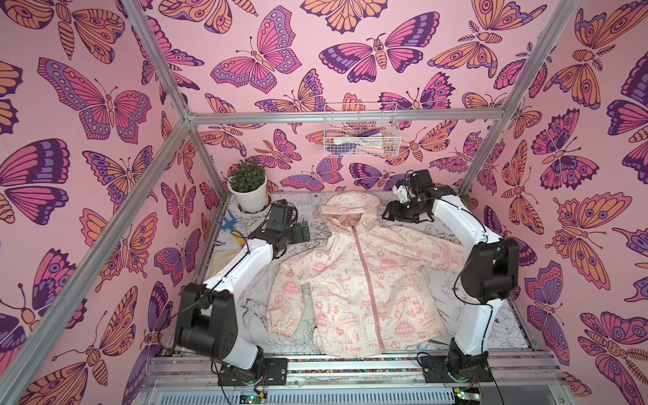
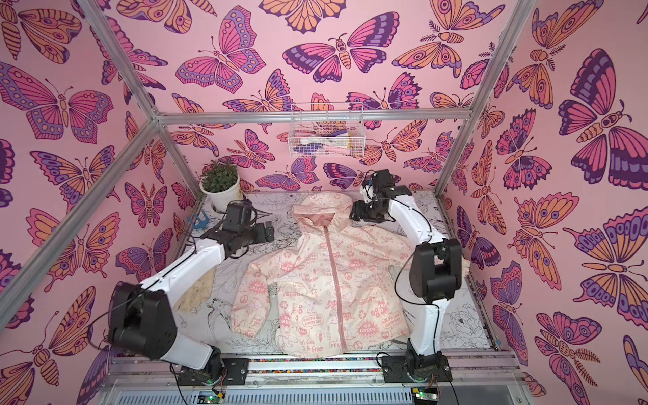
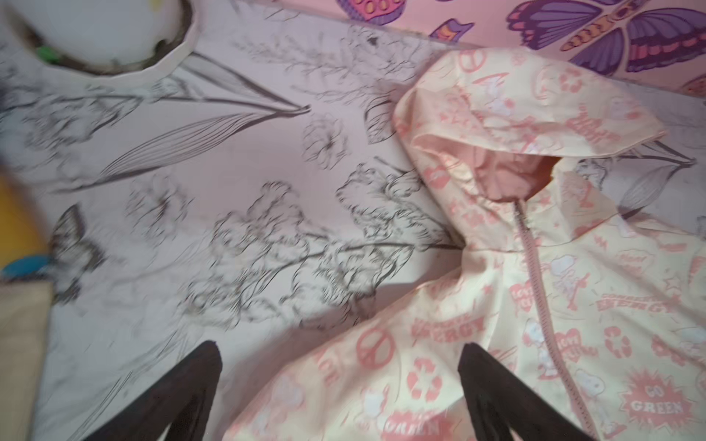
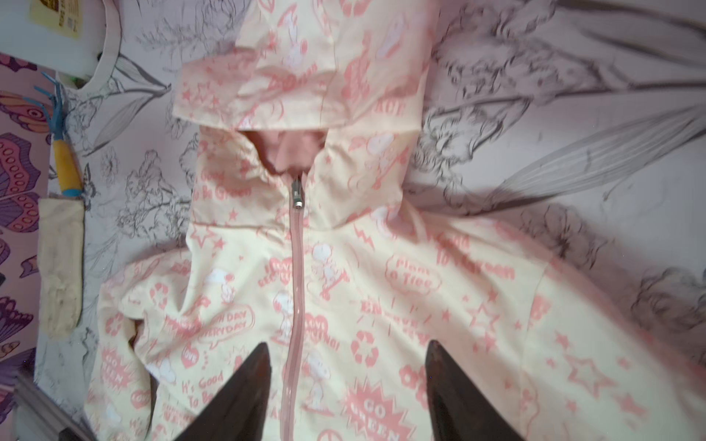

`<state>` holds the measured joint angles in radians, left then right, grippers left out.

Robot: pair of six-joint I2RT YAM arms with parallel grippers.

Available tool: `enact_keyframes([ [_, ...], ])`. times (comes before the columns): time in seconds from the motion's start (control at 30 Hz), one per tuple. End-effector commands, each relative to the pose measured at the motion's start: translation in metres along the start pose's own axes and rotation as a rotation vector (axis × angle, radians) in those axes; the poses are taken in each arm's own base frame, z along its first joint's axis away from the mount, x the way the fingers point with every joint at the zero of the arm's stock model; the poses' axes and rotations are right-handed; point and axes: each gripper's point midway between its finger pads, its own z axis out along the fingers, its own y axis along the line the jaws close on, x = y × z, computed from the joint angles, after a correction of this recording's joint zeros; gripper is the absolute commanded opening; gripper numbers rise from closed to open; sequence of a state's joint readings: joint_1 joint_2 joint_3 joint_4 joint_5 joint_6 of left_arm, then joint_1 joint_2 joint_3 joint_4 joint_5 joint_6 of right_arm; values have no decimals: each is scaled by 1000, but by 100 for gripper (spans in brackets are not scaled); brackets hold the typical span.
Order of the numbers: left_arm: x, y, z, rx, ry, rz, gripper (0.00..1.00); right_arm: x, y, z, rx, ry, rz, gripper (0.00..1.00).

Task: Unzip the jacket
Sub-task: Flatten out the jacket at the center of the board.

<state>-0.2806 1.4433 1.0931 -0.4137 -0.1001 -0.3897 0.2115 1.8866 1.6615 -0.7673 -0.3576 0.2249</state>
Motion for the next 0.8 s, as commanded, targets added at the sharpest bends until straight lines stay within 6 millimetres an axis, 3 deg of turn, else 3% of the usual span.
enact_keyframes([
  [0.0,58,43,-30,-172,172,-104,100,41,13,0,-61,46,112,66],
  [0.17,132,42,-63,-105,339,-255,100,117,8,13,-38,126,214,67],
  [0.3,185,58,-81,-194,393,-382,100,156,5,10,-7,149,234,68],
  [0.47,230,74,-88,-244,400,-537,100,178,1,-4,10,130,243,68],
  [0.63,257,77,-85,-205,388,-680,100,185,7,-27,13,98,216,65],
  [0.77,270,78,-77,-223,412,-681,100,187,14,-44,15,62,201,60],
])
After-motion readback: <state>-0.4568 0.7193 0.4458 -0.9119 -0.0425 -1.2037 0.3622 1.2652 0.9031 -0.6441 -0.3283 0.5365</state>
